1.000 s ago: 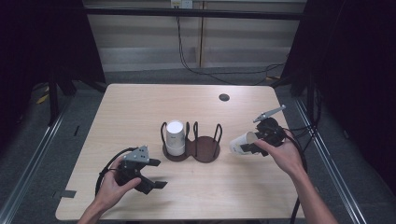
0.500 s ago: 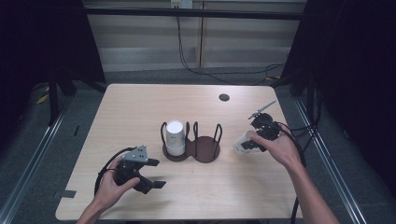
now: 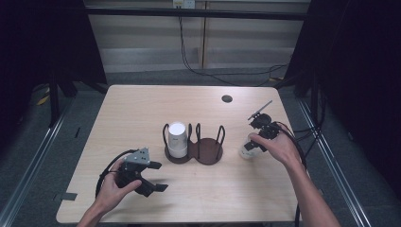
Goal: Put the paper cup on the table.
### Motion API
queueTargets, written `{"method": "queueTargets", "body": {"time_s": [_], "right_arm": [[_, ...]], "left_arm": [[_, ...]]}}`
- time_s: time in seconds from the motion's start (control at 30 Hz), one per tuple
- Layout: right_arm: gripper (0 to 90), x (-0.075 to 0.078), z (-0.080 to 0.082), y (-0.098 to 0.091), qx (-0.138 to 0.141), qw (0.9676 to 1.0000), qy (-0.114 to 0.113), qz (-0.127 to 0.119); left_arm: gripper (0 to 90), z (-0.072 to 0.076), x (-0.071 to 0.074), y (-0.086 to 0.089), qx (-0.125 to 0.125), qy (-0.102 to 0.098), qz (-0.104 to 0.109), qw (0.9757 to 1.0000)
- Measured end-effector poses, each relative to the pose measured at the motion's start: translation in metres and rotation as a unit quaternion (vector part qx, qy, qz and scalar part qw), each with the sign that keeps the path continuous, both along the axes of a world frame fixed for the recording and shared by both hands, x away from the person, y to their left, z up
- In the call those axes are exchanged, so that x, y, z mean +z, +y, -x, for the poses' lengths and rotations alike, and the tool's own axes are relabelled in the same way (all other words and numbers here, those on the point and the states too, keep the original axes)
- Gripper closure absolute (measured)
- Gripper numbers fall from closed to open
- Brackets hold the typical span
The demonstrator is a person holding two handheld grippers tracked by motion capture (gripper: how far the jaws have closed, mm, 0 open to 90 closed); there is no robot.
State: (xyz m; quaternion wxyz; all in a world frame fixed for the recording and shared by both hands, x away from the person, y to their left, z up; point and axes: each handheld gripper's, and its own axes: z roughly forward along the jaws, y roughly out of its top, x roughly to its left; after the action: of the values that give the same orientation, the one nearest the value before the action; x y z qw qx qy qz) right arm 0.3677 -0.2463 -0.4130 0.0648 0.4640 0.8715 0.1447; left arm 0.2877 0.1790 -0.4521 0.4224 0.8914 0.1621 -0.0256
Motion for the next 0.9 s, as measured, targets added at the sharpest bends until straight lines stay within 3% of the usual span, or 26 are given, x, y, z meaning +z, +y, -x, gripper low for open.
{"method": "queueTargets", "body": {"time_s": [0.1, 0.33, 0.9], "right_arm": [[22.8, -0.004, -0.004, 0.001, 0.0, 1.0, 0.004, 0.005], [22.0, -0.007, -0.01, 0.005, -0.007, 0.9999, -0.009, -0.001], [14.4, -0.014, -0.004, 0.009, -0.007, 0.9987, -0.018, -0.046]], "left_arm": [[16.8, 0.0, -0.001, -0.002, -0.007, -0.001, -0.01, 0.9999], [16.7, -0.001, 0.0, 0.001, 0.004, -0.004, -0.003, 1.0], [16.8, -0.001, 0.0, 0.001, 0.004, -0.004, -0.006, 1.0]]}}
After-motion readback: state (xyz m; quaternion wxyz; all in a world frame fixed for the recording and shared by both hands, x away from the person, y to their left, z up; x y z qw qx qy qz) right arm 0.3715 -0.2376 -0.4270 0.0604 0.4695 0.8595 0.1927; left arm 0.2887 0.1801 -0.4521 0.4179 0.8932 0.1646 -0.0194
